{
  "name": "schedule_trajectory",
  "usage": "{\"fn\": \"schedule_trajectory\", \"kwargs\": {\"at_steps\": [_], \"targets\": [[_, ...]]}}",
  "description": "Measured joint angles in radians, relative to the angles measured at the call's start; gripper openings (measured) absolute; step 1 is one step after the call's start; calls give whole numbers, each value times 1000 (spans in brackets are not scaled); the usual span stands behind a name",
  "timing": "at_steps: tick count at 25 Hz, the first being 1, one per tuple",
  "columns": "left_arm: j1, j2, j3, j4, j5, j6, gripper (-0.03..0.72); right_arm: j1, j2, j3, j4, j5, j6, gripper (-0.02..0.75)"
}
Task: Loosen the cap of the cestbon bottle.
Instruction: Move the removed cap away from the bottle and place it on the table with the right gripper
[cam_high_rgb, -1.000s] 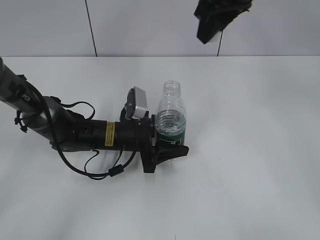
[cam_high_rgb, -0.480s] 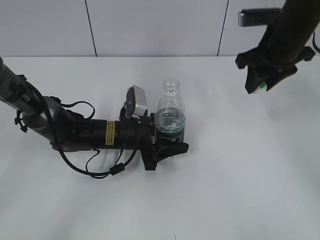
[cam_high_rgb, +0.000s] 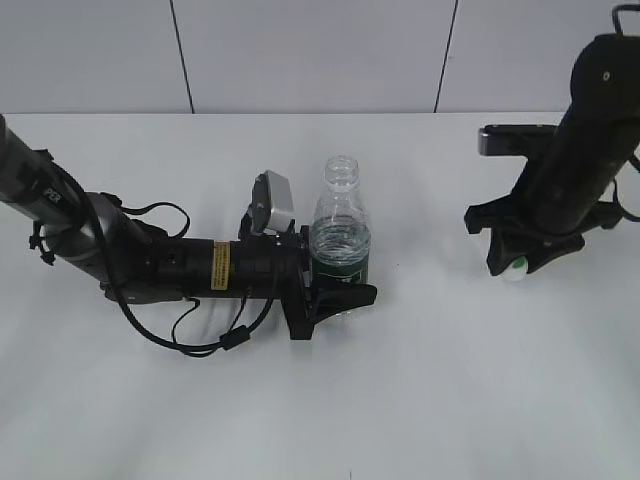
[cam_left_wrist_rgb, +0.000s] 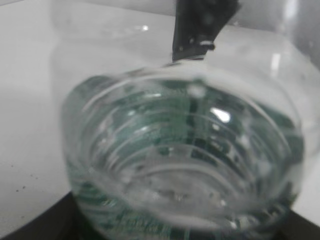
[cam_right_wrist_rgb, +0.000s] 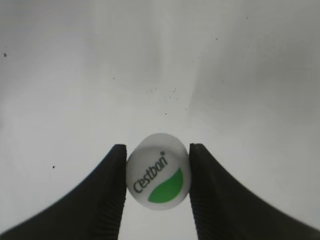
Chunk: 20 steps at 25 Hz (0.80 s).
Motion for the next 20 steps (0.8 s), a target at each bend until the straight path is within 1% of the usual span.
{"fn": "schedule_trajectory", "kwargs": {"at_steps": [6,9,13,20], "targets": [[0,0,0,0,1,0,424,0,0,114,49,-166,6,290],[0,0,0,-1,1,0,424,0,0,151,65,-226,7,290],[0,0,0,-1,1,0,424,0,0,164,74,-277,7,290],[0,0,0,-2,1,0,424,0,19,165,92,-296,8,290]]}}
